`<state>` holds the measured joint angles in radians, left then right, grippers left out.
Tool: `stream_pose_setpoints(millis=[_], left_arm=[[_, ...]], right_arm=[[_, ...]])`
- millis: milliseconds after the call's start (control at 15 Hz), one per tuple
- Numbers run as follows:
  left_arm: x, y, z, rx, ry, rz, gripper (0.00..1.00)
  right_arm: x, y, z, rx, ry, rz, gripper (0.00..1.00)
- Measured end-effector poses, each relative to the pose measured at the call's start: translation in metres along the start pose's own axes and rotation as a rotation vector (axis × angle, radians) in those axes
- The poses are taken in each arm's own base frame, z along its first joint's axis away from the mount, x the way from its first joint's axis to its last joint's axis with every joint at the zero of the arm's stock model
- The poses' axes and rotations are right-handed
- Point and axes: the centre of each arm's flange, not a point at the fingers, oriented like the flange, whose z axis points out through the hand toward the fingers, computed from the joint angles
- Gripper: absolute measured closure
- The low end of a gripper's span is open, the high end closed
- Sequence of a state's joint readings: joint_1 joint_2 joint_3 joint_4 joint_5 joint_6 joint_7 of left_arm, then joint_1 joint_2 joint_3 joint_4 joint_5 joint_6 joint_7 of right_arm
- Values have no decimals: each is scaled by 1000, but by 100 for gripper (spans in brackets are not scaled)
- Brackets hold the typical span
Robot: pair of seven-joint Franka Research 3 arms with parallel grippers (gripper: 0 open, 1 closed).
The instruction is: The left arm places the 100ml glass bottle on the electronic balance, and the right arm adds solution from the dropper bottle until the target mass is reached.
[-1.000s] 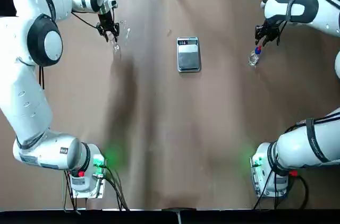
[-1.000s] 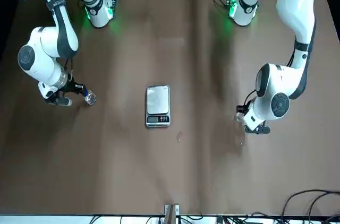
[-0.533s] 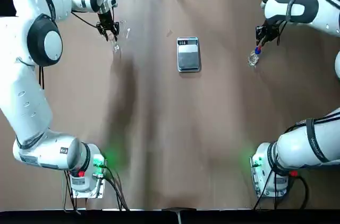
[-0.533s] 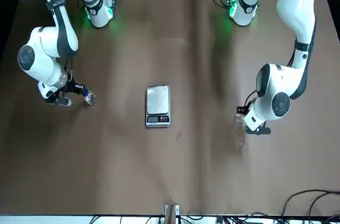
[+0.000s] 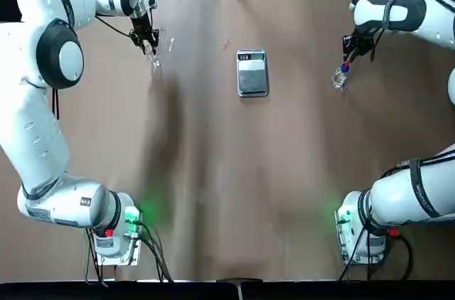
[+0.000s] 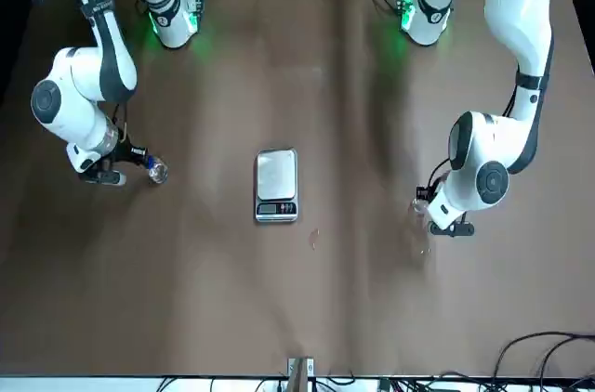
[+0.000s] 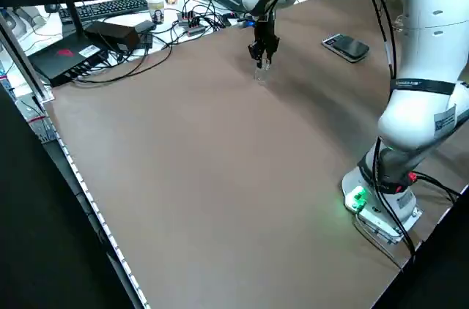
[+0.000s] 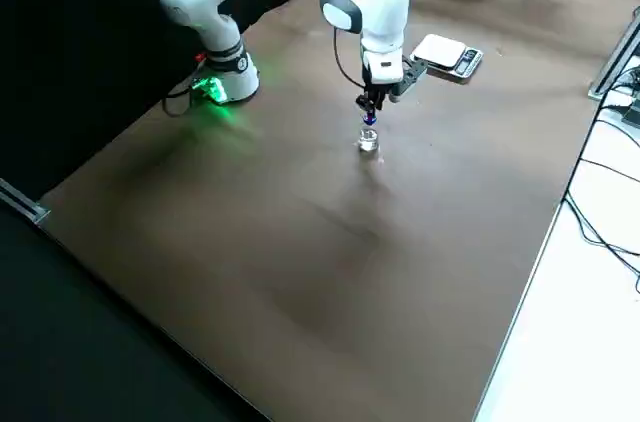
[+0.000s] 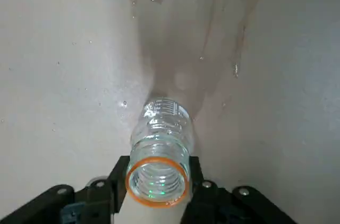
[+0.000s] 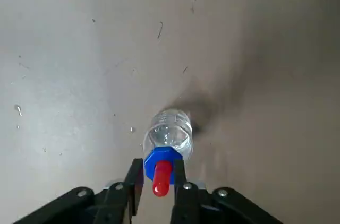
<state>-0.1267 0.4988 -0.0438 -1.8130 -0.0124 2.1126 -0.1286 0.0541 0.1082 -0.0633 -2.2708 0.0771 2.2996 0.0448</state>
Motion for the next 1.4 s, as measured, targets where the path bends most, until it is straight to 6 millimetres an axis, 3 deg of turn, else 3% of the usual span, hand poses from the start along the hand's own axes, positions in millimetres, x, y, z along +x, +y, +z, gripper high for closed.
stream_pose_setpoints(millis=[600, 800, 1067, 1133, 1400], left_arm=[[6, 1, -12, -4, 32, -12, 52], [8, 13, -19, -7, 49, -24, 52], [10, 55, -42, -13, 95, -76, 52], [8, 68, -44, -12, 98, -84, 52], [-11, 126, -58, 23, 25, -96, 52]], right_arm=[[-3, 1, 7, -4, -13, -2, 71], [-4, 1, 8, -5, -14, -3, 73], [-4, 1, 8, -6, -14, -3, 75], [-4, 1, 8, -6, -14, -3, 81], [-4, 1, 8, -6, -13, -4, 86]])
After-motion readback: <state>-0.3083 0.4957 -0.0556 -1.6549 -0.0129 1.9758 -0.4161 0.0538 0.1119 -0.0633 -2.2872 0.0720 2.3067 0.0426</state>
